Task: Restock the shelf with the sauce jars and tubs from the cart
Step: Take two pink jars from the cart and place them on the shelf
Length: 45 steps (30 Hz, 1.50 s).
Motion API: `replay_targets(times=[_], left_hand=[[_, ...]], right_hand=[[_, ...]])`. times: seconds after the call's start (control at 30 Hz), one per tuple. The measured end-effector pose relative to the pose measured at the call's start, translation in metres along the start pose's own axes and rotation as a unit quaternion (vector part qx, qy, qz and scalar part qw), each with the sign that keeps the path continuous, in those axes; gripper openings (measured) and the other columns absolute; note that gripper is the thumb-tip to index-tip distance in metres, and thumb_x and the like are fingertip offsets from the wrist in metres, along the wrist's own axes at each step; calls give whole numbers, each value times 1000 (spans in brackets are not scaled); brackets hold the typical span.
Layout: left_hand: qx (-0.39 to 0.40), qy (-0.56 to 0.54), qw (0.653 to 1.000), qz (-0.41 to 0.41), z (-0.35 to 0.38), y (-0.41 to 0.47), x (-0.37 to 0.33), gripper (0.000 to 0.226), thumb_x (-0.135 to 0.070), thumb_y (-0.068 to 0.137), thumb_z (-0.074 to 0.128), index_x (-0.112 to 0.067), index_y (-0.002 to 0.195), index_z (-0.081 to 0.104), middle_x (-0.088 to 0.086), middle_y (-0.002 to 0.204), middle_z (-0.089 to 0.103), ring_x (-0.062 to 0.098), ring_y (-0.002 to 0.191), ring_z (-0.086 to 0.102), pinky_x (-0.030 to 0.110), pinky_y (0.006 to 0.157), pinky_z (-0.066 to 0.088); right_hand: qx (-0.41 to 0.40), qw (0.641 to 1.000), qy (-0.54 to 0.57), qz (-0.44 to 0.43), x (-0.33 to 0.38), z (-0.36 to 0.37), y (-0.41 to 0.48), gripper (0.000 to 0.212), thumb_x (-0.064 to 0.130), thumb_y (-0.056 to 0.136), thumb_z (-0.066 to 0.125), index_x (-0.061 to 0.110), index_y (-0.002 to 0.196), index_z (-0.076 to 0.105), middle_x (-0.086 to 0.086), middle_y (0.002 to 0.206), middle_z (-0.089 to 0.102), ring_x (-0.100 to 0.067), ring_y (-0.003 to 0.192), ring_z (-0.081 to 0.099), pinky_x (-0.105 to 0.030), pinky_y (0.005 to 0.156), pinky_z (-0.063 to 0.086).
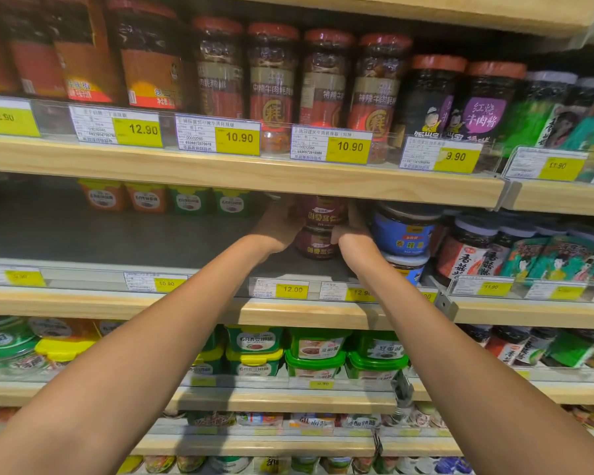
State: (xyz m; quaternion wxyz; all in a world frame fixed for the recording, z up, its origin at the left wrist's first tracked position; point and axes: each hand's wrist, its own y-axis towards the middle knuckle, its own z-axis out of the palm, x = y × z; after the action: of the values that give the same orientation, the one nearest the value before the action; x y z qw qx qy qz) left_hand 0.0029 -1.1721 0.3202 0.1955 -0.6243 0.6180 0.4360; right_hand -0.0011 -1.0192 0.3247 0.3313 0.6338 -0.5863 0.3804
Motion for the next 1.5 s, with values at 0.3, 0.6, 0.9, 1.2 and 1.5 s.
replay_targets(times=[0.3, 0.6, 0.9, 1.2, 1.5], left_hand=[[-9, -23, 1000, -3, 1, 10, 3, 39, -11, 92, 65, -12, 131, 62, 5, 127, 67, 22, 108, 64, 29, 84, 49], [2, 59, 996, -68, 0, 10, 12, 28, -38, 93, 58, -17, 111, 66, 4, 112, 68, 20, 97, 62, 38, 93, 52], [166, 234, 953, -97, -21, -43, 0, 41, -49, 104, 41, -19, 88, 64, 1, 93, 65, 25, 93, 59, 32, 74, 40], [-6, 416, 886, 203, 12, -123, -27, 88, -70, 87, 54, -24, 157, 27, 6, 156, 37, 34, 144, 34, 49, 117, 32], [49, 410, 853, 321, 170, -190, -122, 99, -70, 79, 67, -26, 156, 23, 8, 166, 22, 35, 154, 15, 60, 119, 26]], right_hand=[[-17, 995, 6, -100, -2, 7, 7, 41, 20, 84, 53, 23, 124, 48, -10, 127, 57, -29, 110, 56, -43, 97, 51], [2, 996, -31, -86, 5, 2, -8, 58, 37, 79, 54, 18, 134, 47, -11, 132, 56, -30, 117, 55, -39, 98, 48], [47, 973, -203, -99, -8, -10, -30, 34, 38, 91, 56, 6, 99, 66, -14, 91, 69, -33, 93, 63, -29, 67, 39], [-6, 896, -305, -322, -68, -82, -92, 74, 47, 95, 53, 26, 156, 17, 7, 163, 11, -15, 151, 4, -37, 121, 14], [-90, 855, -445, -251, -207, -248, -185, 85, 58, 93, 48, 26, 158, 4, 3, 165, -9, -20, 152, -6, -44, 122, 7]])
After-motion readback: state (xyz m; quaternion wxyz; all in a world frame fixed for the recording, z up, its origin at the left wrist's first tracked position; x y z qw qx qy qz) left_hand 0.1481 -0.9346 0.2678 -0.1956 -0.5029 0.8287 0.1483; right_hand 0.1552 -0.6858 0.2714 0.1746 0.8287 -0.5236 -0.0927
